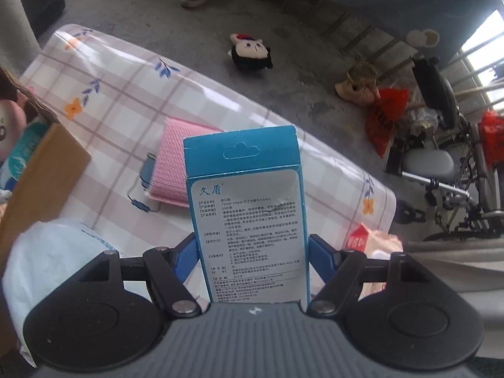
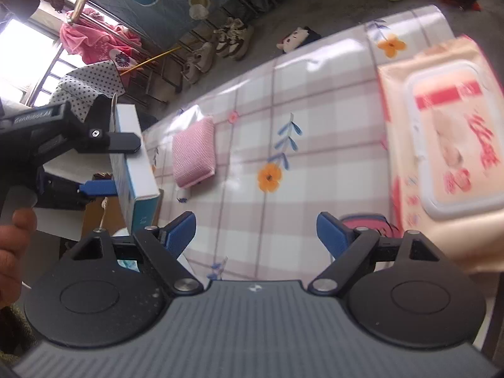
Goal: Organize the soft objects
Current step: 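Carry the medicine box with the left tool while the right grasps the pink knitted sponge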
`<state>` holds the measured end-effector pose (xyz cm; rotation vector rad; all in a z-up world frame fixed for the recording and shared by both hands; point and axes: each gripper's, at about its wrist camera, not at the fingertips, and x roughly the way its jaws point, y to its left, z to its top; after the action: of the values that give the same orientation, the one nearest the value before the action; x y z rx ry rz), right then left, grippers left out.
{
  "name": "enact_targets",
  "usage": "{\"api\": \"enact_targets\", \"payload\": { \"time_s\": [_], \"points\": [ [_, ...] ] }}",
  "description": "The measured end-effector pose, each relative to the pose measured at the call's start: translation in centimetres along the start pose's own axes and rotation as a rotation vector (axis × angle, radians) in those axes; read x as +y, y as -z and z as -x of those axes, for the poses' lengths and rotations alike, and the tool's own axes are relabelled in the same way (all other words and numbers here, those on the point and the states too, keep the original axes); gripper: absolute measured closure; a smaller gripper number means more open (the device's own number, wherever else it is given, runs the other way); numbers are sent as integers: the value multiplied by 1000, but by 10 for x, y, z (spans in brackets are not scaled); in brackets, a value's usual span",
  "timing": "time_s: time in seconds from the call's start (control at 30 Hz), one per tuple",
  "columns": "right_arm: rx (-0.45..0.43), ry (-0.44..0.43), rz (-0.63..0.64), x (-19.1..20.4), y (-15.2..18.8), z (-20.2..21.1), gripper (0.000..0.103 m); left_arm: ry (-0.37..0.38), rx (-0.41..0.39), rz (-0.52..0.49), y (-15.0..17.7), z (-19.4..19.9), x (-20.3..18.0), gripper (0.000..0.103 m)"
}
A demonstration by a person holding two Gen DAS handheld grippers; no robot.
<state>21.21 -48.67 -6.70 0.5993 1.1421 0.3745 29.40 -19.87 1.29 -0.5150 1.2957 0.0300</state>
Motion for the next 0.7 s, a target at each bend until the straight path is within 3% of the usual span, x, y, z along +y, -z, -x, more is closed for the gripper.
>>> {"api": "enact_targets", "payload": {
  "time_s": [0.2,0.37,0.5,0.7],
  "points": [
    [-19,-46,41,42,-54,-43,1,-1,-107,91,-25,52,49,29],
    [32,-24,125,90,-83,-108,1,-52,-153,154,-32,82,105,29],
    [96,52,191,123,-90,-167,1,-119,-161,196,-28,96,155,29],
    [176,235,293,151,-76,-234,1,-181,-135,254,-19,105,221,29]
  ]
}}
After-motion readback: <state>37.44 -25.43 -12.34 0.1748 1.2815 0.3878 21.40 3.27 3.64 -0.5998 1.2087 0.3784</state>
